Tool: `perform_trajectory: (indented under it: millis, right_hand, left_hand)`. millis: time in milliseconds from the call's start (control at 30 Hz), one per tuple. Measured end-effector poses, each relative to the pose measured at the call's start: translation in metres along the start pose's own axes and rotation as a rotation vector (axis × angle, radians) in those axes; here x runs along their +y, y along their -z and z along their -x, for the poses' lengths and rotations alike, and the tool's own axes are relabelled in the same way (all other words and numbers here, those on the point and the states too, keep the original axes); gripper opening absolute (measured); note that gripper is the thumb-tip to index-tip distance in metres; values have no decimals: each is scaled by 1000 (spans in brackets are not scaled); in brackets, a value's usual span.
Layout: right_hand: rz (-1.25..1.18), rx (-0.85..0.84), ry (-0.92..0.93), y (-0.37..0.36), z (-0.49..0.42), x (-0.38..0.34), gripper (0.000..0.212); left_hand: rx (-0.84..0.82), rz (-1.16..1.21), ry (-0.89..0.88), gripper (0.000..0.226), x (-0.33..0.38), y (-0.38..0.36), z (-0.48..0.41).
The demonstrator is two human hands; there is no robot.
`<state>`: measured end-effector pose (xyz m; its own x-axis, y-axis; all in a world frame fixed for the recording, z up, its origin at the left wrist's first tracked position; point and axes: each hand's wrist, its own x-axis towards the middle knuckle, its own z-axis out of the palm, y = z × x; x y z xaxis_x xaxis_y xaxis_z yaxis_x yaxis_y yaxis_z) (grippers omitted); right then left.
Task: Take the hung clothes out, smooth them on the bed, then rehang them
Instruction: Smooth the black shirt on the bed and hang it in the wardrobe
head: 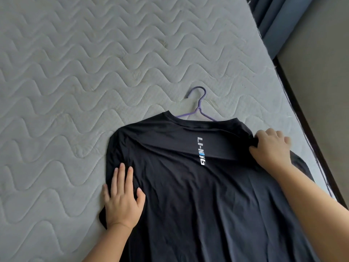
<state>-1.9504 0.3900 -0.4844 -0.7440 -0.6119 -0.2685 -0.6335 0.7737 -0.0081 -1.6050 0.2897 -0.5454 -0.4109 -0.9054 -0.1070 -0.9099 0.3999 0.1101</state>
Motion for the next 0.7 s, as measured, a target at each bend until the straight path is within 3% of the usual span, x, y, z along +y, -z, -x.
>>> perform_trajectory:
  millis: [167, 333, 400, 500, 600, 700]
  right_hand:
    - [-426, 56, -53, 23, 42, 9, 10]
    - [-526, 94, 23, 64, 101, 14, 14]
    - [-501, 69, 88, 82, 124, 16, 18]
    - [-468, 47, 152, 112, 155, 19, 22]
    - [-542, 66, 190, 142, 181, 24, 25]
    - [-655, 61, 215, 172, 205, 30, 13]
  left_hand:
    - [-74, 18, 5, 62, 2, 9, 0]
    - [-211, -9, 3, 58, 10, 36, 1]
    - [-242, 150, 103, 56, 20, 60, 6]
    - [-76, 394, 245, 51, 30, 110, 18]
    - [154, 402, 111, 57, 29, 155, 25]
    - [203, 345, -49, 64, 33, 202, 22]
